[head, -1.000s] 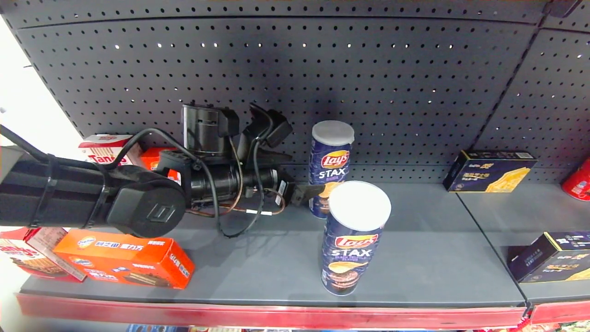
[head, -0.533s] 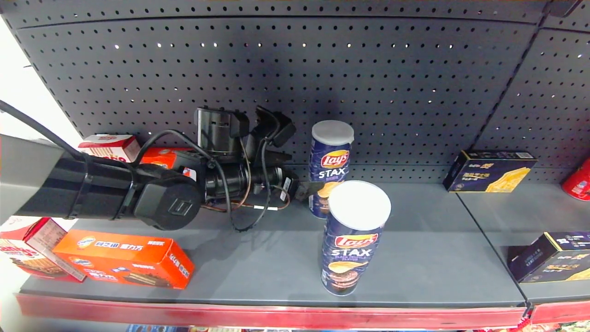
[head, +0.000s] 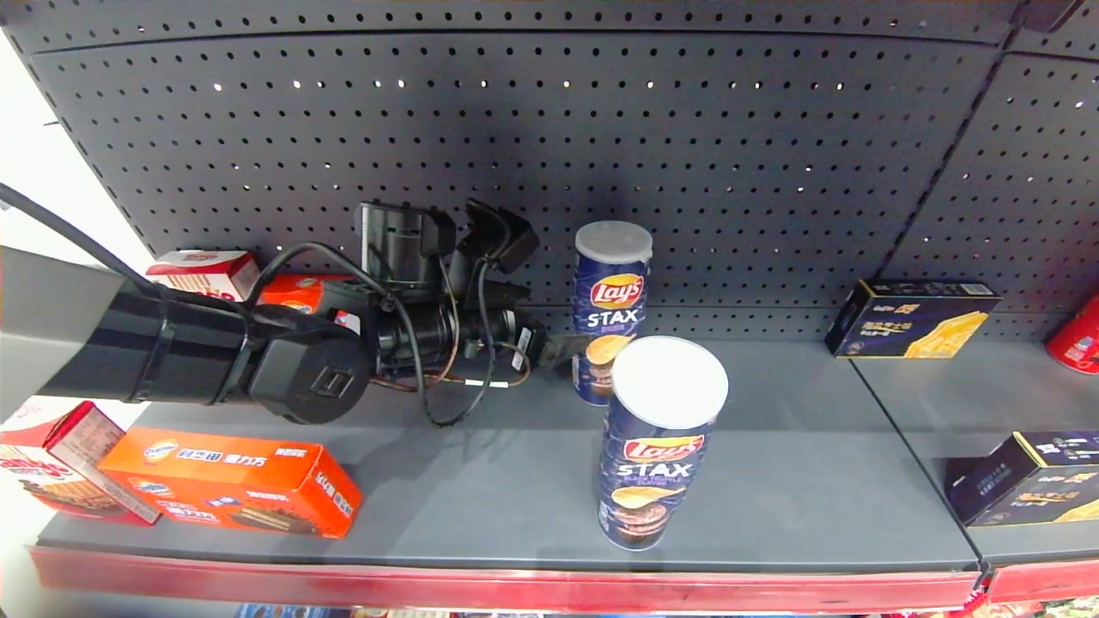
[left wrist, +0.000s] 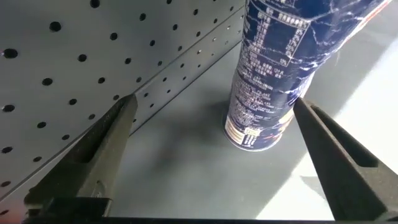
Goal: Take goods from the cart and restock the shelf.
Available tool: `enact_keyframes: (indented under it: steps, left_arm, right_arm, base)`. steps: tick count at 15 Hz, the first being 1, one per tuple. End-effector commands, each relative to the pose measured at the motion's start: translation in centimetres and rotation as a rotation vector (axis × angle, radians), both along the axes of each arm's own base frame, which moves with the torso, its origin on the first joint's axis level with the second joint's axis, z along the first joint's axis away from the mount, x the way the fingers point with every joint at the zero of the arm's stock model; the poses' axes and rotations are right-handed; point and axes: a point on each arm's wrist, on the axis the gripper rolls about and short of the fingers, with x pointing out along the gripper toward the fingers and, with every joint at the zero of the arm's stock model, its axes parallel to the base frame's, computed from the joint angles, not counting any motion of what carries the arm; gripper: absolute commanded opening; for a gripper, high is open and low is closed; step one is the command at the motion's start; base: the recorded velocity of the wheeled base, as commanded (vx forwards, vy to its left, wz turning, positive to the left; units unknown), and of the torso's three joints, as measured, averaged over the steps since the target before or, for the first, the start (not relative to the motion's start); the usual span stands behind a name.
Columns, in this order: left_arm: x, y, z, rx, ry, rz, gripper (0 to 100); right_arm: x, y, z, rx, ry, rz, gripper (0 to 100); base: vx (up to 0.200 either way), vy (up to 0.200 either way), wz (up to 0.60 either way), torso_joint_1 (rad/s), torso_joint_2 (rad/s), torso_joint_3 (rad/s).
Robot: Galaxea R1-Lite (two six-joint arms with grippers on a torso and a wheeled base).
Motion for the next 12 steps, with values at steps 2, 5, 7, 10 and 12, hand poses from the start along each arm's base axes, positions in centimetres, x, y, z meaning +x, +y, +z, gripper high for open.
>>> enact_keyframes:
  steps: [2, 5, 7, 10, 12]
  left_arm:
    - [0.2, 0.0, -0.2, 0.003, 0.003, 0.009, 100]
    - [0.1, 0.0, -0.2, 0.006, 0.004, 0.014, 100]
    - [-0.3, 0.1, -0.4, 0.011, 0.013, 0.014, 100]
    - [-1.9, 1.0, 0.8, 0.009, -0.006, 0.039, 100]
    - [-2.5, 1.5, 1.1, 0.015, -0.012, 0.066, 100]
  right_arm:
    - [0.0, 0.0, 0.0, 0.000, 0.000, 0.000, 100]
    - [0.0, 0.0, 0.0, 0.000, 0.000, 0.000, 100]
    - [0.0, 0.0, 0.0, 0.000, 0.000, -0.001, 100]
    - [0.0, 0.0, 0.0, 0.000, 0.000, -0.001, 100]
    - [0.0, 0.0, 0.0, 0.000, 0.000, 0.000, 100]
  base:
    - [0.000, 0.000, 0.00, 0.000, 0.00, 0.000]
    - [0.000, 0.000, 0.00, 0.000, 0.00, 0.000]
    - [0.000, 0.000, 0.00, 0.000, 0.00, 0.000]
    - [0.000, 0.000, 0.00, 0.000, 0.00, 0.000]
    - [0.000, 0.000, 0.00, 0.000, 0.00, 0.000]
